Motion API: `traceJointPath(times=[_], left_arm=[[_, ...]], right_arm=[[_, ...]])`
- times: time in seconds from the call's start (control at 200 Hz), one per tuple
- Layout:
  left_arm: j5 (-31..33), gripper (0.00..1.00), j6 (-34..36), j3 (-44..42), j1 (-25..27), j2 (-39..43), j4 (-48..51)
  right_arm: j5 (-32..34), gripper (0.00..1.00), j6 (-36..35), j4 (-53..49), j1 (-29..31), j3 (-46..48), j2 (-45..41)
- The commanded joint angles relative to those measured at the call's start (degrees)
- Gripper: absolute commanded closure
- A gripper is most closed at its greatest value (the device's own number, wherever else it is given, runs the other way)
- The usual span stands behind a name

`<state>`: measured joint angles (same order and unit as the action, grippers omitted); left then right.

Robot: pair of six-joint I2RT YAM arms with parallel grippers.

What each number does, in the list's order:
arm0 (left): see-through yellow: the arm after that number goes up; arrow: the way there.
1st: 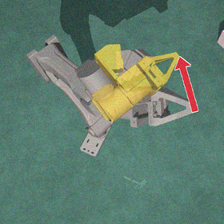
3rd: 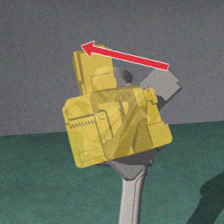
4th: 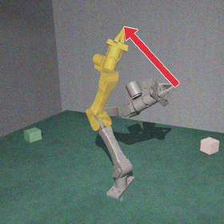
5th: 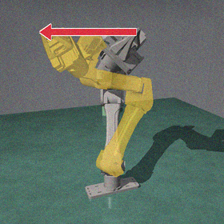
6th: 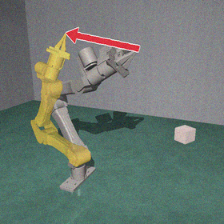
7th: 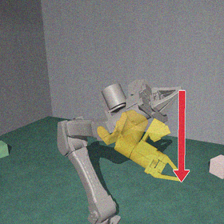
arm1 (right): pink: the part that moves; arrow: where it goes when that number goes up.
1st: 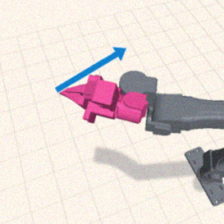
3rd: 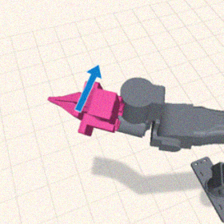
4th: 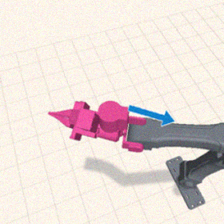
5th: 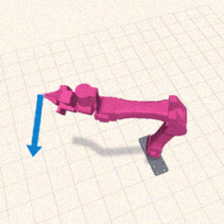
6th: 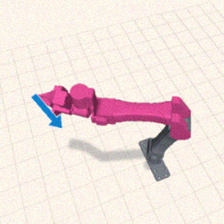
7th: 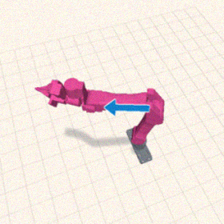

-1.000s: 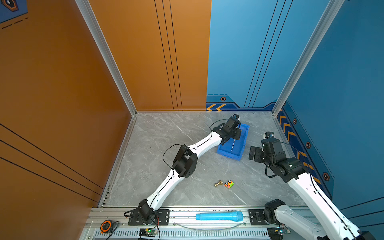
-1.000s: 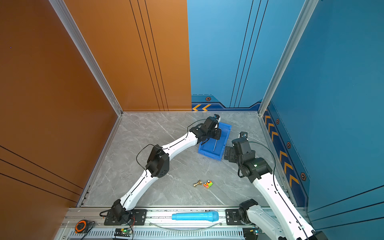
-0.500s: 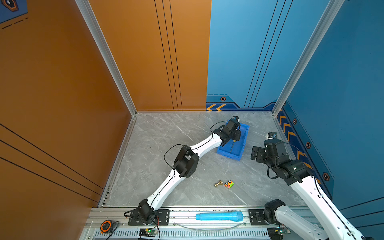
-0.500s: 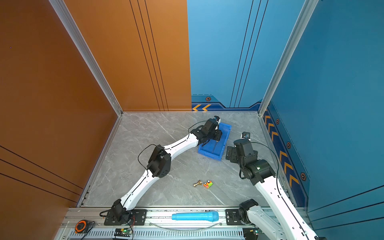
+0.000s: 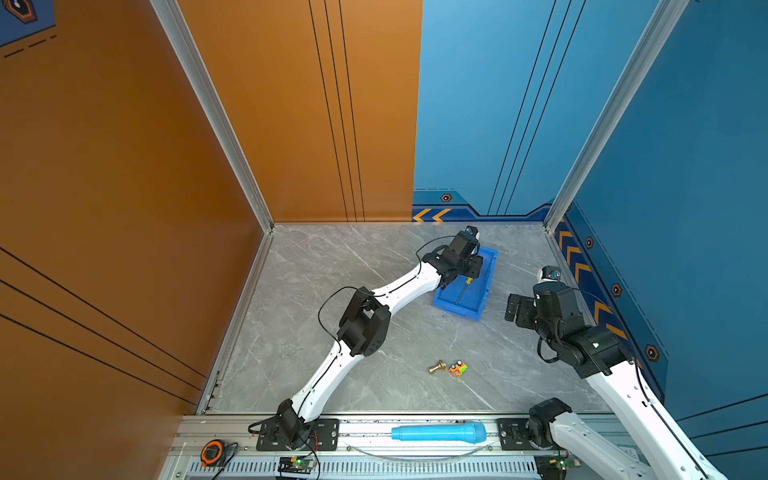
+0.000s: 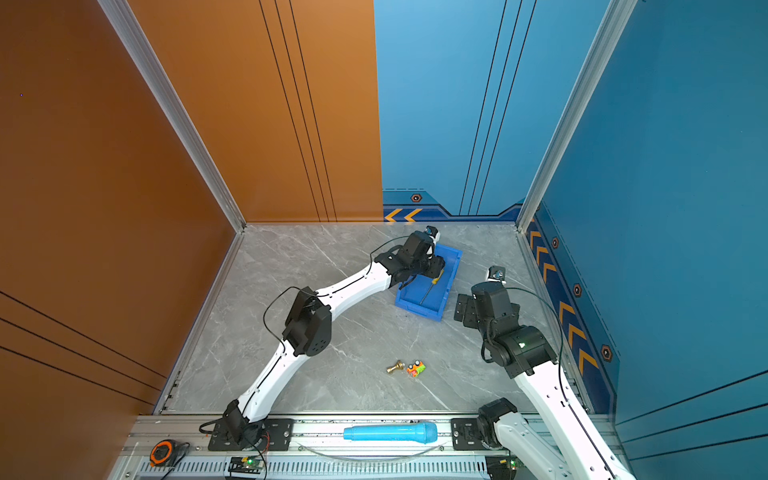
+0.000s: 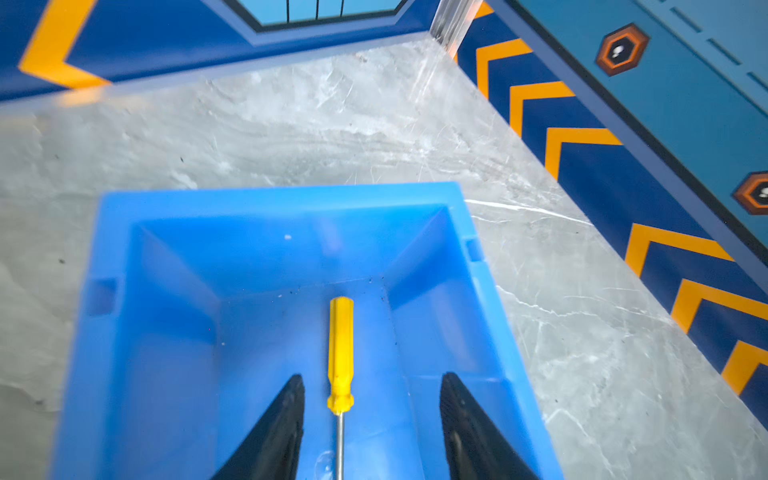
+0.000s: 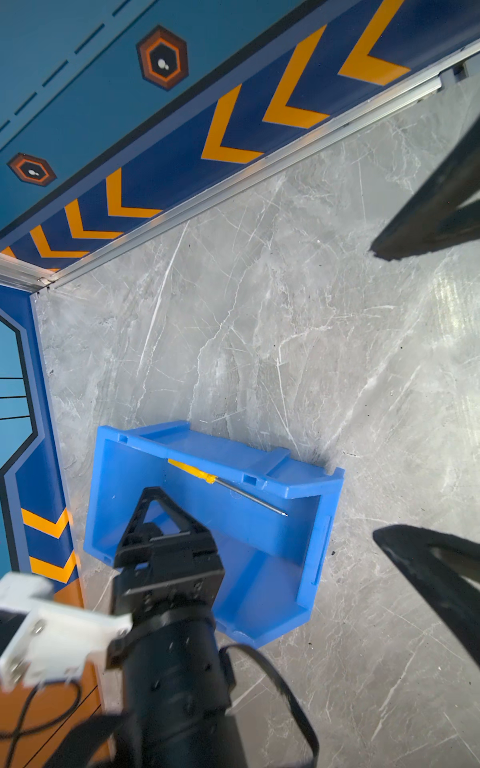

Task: Put the screwdriver in the bin

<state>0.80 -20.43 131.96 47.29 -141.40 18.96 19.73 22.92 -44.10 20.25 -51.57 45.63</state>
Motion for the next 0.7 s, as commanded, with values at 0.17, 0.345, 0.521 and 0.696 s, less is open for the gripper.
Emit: traceJointPath(times=[0.17, 0.345, 0.521, 0.696], left_arm=[[1.0, 0.29, 2.1, -11.3, 1.0, 16.2, 3.8], [4.3, 0.15, 2.1, -29.0, 0.8, 27.9, 0.0], [7.2, 0.01, 2.2, -44.4, -0.6, 39.8, -1.4], [6.2, 0.02, 2.9, -59.2, -5.0, 51.2, -2.7]], right_arm=[[-0.8, 0.00, -0.7, 3.6, -1.5, 2.3, -2.4], [-3.2, 0.00, 0.4, 6.4, -2.6, 4.8, -4.7], [-3.8, 0.00, 1.1, 8.1, -3.5, 7.3, -5.9], [-2.8, 0.00, 1.2, 9.2, -4.1, 7.4, -5.4]])
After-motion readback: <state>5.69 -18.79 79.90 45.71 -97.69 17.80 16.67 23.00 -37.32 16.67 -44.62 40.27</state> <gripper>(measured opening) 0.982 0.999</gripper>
